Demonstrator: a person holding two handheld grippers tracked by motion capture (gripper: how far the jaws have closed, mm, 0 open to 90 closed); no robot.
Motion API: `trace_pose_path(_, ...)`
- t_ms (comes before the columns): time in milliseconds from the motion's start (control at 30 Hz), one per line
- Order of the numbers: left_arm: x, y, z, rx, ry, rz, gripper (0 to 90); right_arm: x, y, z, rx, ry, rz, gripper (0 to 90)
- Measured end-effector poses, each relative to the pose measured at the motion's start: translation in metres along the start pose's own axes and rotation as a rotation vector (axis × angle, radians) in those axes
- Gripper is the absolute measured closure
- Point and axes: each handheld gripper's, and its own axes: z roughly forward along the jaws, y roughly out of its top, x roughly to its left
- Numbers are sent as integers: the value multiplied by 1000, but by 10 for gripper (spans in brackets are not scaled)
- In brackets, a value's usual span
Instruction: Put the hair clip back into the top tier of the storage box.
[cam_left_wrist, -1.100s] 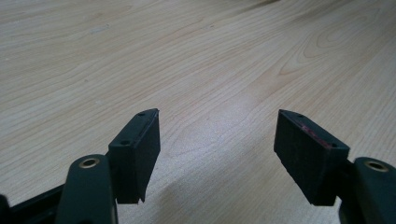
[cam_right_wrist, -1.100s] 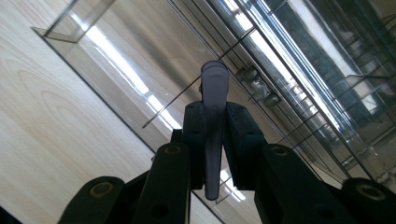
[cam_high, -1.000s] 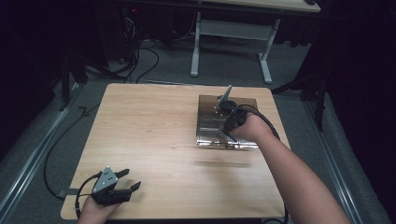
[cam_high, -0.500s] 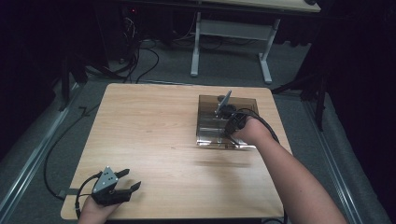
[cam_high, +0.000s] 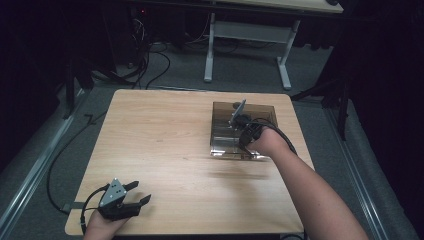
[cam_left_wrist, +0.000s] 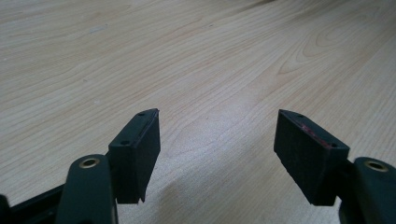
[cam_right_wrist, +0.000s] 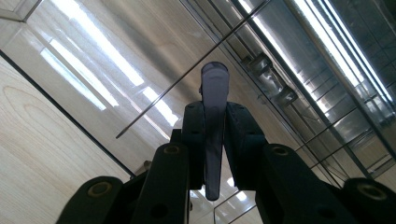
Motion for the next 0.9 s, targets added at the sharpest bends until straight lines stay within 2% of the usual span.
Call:
trace_pose_path(200, 0, 0, 0, 2, 1, 2, 320, 1, 0, -2, 0, 6, 17, 725)
trace_pose_path(267, 0, 0, 0, 4, -1, 1, 320, 0, -1, -4, -11, 4, 11, 718)
trace_pose_path(300, 0, 0, 0, 5, -1, 2, 319, 1, -2, -7, -11, 8, 31, 716)
trace_pose_path(433, 0, 0, 0, 2, 0, 2, 320, 1, -5, -14, -22, 11, 38, 712)
trace_pose_path(633, 0, 0, 0, 4, 1, 4, 320, 3, -11, -22, -16, 21, 47, 729)
trace_pose_path(700, 0, 0, 0, 3, 0, 2, 319, 6, -16, -27, -8, 25, 70, 744)
trace_pose_path(867, 0, 0, 0, 6, 2, 3, 320, 10, -25, -34, -17, 23, 58, 785)
trace_pose_path(900, 0, 0, 0, 6, 2, 3, 320, 12, -27, -36, -17, 26, 73, 791)
